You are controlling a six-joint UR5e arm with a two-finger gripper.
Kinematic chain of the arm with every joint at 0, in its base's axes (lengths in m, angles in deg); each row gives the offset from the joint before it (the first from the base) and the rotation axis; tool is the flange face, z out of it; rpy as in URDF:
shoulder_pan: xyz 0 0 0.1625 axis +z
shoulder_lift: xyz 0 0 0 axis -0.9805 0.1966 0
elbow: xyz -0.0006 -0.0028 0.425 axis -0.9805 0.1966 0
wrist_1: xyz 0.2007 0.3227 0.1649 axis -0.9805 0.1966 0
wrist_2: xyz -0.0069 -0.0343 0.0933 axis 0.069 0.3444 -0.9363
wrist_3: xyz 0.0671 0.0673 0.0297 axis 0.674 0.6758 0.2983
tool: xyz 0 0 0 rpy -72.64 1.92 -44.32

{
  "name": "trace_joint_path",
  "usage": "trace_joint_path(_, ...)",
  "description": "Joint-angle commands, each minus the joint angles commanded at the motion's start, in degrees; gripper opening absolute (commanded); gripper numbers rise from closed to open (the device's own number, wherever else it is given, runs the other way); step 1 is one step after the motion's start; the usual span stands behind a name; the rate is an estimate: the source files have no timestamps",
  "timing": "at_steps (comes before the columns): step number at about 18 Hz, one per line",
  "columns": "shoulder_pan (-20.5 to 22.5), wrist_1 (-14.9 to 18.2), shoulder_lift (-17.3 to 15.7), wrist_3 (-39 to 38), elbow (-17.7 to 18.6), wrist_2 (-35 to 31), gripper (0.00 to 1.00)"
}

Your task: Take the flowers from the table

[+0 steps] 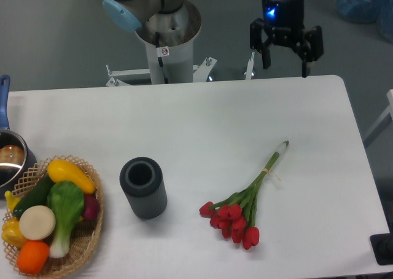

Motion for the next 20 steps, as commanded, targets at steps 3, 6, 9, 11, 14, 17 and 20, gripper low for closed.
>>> trace_joint_path(3, -0.3, 0.1, 0.0, -0.1, -0.3, -0.2, 1.0)
trace_joint_path(6, -0.6, -0.2, -0.1, -0.4, 0.1, -0.3, 1.0)
trace_joint_path(9, -0.7, -0.5, 0.3, -0.5, 1.0, 0.0, 1.0)
trace_joint_path(11, -0.8, -1.5, 0.4, -1.0, 1.7, 0.0, 1.0)
trace_joint_path(14, -0.9, -1.8, 0.9, -6.4, 1.8, 0.6, 1.0)
trace_joint_path(17, -1.1, -3.2, 2.2, -9.4, 2.1, 3.5, 1.0)
trace_joint_path(20, -1.4, -5.1, 3.5, -10.9, 1.9, 5.4, 1.0)
